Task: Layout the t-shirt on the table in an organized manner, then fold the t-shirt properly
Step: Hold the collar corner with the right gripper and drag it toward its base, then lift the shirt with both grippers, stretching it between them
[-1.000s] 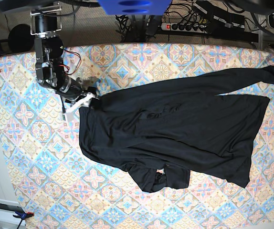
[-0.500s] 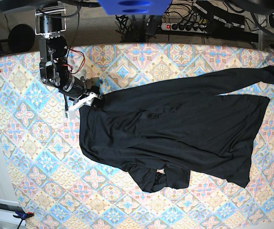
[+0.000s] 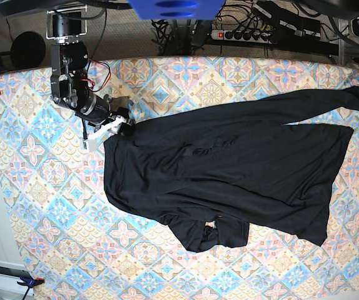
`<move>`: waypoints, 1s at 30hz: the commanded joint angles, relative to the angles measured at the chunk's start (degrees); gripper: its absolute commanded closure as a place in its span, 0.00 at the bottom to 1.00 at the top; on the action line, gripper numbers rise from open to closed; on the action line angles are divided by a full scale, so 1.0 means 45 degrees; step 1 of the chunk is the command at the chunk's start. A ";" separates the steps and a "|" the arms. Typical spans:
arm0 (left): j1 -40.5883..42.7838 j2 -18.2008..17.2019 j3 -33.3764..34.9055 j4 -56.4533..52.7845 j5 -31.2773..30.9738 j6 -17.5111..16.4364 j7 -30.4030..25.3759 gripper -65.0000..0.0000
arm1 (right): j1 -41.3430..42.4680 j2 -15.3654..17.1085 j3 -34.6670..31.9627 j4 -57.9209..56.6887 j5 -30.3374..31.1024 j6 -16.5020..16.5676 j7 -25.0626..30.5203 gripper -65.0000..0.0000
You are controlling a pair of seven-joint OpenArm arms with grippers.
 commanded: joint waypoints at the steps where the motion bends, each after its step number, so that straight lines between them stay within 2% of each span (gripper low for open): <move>1: -0.0021 -0.0327 -0.0118 0.0167 -0.0054 -0.0019 -0.0258 1.00 | 0.0170 0.0062 0.0077 0.0223 0.0174 0.0113 0.0150 0.60; 14: -0.0021 -0.0327 -0.0118 0.0167 -0.0054 -0.0019 -0.0258 1.00 | 0.0072 0.0003 0.0018 -0.0774 0.0135 0.0113 0.0248 0.60; 20: -0.0021 -0.0327 -0.0118 0.0167 -0.0073 -0.0019 -0.0258 1.00 | 0.0072 -0.0759 -0.0002 -0.1164 0.0135 0.0113 0.0267 0.60; 27: -0.0021 -0.0327 -0.0118 0.0225 -0.0073 -0.0019 -0.0258 1.00 | 0.0092 -0.0974 0.0038 -0.1164 0.0115 0.0113 0.0267 0.60; 30: -0.0021 -0.0327 -0.0118 0.0225 -0.0073 -0.0019 -0.0258 1.00 | 0.0092 -0.0974 0.0038 -0.1164 0.0115 0.0113 0.0267 0.67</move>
